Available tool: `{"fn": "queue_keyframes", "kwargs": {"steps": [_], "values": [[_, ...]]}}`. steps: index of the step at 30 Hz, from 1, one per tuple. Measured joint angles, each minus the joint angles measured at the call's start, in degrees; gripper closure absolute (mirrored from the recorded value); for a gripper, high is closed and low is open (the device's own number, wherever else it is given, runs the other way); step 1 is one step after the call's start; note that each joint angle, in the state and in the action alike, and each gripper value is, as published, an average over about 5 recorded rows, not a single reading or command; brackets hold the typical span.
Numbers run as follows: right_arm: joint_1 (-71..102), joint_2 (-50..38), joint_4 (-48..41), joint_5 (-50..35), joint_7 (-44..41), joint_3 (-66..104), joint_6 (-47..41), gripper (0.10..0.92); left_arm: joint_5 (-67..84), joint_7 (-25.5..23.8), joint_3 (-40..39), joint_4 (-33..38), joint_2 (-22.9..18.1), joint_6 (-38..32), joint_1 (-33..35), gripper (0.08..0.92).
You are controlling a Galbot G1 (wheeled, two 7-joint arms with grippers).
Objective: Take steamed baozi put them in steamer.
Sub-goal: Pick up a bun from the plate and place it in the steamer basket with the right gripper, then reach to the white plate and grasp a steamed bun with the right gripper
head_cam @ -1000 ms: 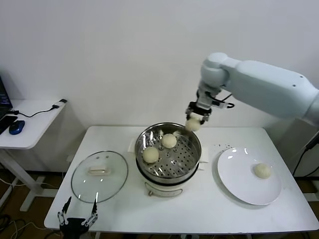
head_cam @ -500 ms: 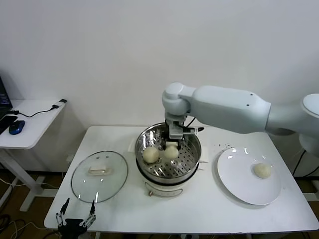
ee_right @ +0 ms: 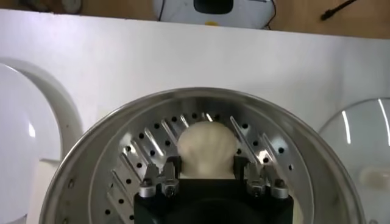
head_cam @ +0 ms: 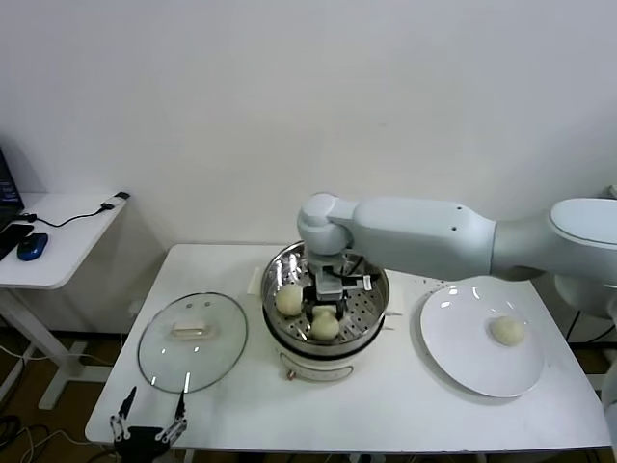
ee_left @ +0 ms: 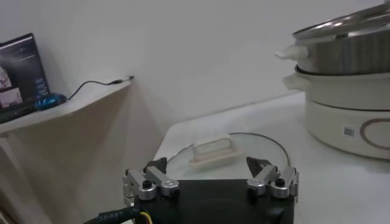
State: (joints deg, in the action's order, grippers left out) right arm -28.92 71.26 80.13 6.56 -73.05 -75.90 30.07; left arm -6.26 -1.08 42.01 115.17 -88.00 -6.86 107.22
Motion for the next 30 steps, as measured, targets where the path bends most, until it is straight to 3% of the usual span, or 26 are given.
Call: {"fn": "queue_keyframes", "kwargs": {"steps": [11, 21, 30], "values": [[0.44, 0.22, 0.34, 0.24, 0.16, 0.05, 0.03, 0.215, 0.10, 0.05, -0.16, -0.63, -0.20, -0.20, -0.03, 0.177], [-2.86, -2.11, -1.30, -2.22, 0.60, 1.35, -1.42, 0.203, 0.11, 0.07, -0.17, -0.49, -0.19, -0.21, -0.05, 0.177], [-10.95, -8.02, -7.70, -14.00, 5.04, -3.78, -10.42, 0.203, 0.12, 0.06, -0.25, 0.33, -0.06, -0.13, -0.13, 0.177]]}}
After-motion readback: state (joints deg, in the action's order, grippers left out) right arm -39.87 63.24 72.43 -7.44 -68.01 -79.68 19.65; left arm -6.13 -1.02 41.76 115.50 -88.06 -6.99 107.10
